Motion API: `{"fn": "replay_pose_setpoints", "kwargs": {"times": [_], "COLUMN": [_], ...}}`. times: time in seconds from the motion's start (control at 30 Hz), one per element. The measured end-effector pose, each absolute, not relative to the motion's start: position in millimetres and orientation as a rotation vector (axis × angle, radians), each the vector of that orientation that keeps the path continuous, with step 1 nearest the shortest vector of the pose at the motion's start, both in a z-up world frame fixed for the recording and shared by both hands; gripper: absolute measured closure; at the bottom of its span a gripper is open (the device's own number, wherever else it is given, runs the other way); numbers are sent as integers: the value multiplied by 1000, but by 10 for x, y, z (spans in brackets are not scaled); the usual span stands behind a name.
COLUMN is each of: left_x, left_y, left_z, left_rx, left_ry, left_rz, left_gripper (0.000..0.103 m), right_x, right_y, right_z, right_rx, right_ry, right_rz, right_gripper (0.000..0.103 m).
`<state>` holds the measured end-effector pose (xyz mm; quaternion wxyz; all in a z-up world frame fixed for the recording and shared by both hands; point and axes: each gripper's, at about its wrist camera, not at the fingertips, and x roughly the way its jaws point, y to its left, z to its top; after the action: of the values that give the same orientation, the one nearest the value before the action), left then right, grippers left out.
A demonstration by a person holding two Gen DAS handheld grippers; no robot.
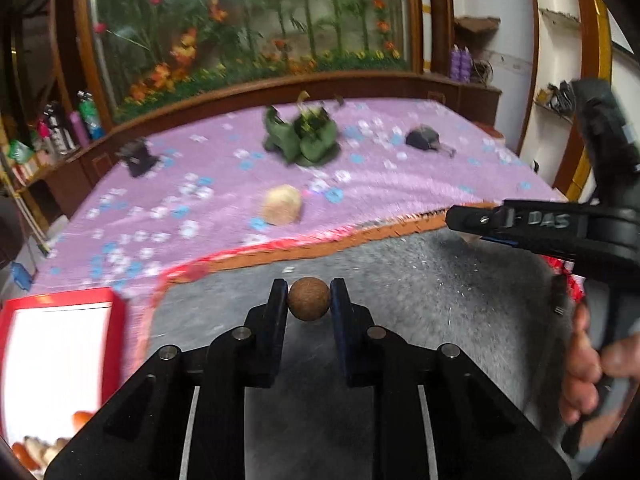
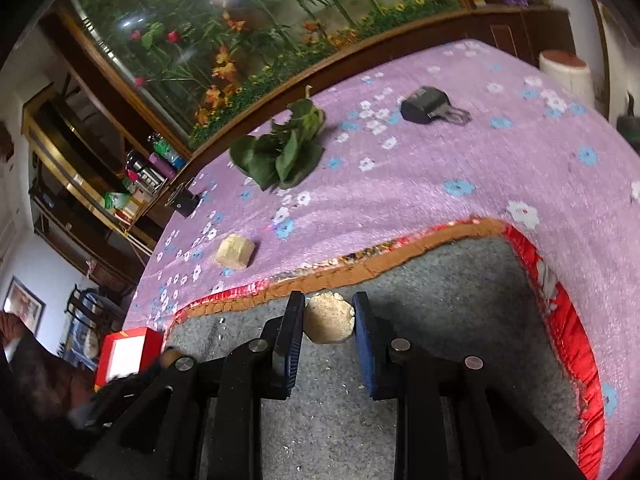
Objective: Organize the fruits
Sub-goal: 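Grasp a brown ball with the left tool while the right tool grasps a beige pastry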
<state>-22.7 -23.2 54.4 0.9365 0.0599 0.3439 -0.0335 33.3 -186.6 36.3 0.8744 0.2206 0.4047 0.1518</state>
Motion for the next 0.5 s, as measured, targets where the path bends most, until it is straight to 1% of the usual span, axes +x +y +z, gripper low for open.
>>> {"fn": "replay_pose_setpoints", "kwargs": {"times": [0.23, 0.37, 0.5], "left_x": [-703, -916, -1059], "left_y": [28, 169, 340], "left_z": [868, 973, 1029], "left_rx": [123, 128, 95], "left_ry": [607, 562, 538], "left_rz": [-41, -27, -17], "left_gripper": [84, 84, 84], "right_x": [149, -13, -232], "right_y": [-1754, -1685, -1518], "right_z": [550, 647, 835], "right_rx": [398, 427, 389], "right_ry": [719, 707, 671], "right_rz": [331, 365, 389], "right_gripper": [78, 78, 78]}}
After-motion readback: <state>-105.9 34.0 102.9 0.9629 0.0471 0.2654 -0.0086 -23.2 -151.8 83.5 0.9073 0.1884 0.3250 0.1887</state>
